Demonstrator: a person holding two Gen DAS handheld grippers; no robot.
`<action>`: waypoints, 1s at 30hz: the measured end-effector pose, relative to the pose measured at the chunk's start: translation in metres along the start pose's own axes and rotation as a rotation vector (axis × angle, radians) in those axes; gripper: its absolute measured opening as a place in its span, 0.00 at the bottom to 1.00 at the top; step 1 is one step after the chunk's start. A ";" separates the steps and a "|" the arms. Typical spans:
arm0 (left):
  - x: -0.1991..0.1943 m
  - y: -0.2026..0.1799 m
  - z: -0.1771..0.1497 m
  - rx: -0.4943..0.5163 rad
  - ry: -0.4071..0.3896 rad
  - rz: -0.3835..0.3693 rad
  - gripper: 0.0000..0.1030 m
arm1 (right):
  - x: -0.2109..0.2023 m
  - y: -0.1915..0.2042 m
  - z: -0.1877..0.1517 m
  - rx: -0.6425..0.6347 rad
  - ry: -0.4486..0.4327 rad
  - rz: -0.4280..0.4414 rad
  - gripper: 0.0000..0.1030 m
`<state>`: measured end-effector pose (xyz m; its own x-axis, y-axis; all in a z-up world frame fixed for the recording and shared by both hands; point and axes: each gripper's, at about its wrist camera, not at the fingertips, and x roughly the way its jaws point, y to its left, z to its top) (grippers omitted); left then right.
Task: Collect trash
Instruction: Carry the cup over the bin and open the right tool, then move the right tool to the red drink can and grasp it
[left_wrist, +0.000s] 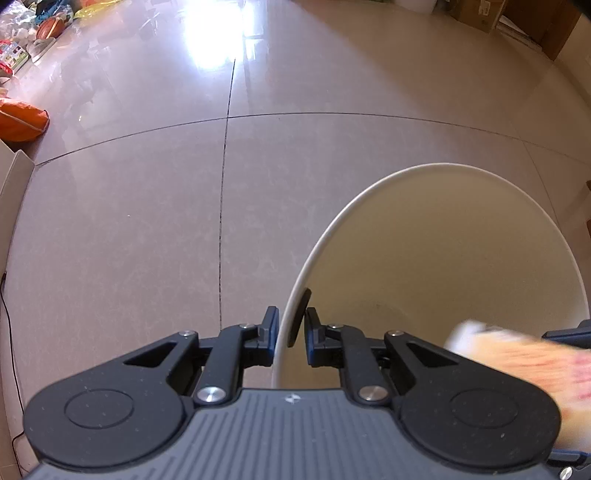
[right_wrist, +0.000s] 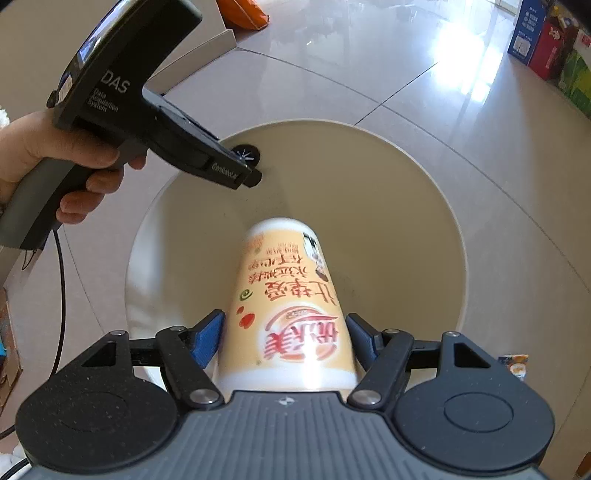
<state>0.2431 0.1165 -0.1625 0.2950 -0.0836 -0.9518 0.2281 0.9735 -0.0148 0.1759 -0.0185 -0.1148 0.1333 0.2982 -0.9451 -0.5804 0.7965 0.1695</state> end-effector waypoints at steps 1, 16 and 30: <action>0.000 0.000 0.000 -0.001 0.002 -0.001 0.12 | 0.003 -0.001 0.000 0.006 -0.003 -0.002 0.75; 0.000 0.004 0.001 -0.012 0.003 0.001 0.12 | -0.047 -0.048 -0.021 0.107 -0.131 -0.069 0.82; 0.000 0.002 0.000 -0.021 0.001 0.011 0.13 | -0.028 -0.153 -0.148 0.226 0.028 -0.312 0.86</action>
<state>0.2435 0.1182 -0.1622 0.2962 -0.0729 -0.9523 0.2056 0.9786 -0.0110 0.1417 -0.2263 -0.1555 0.2518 0.0114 -0.9677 -0.3229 0.9436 -0.0729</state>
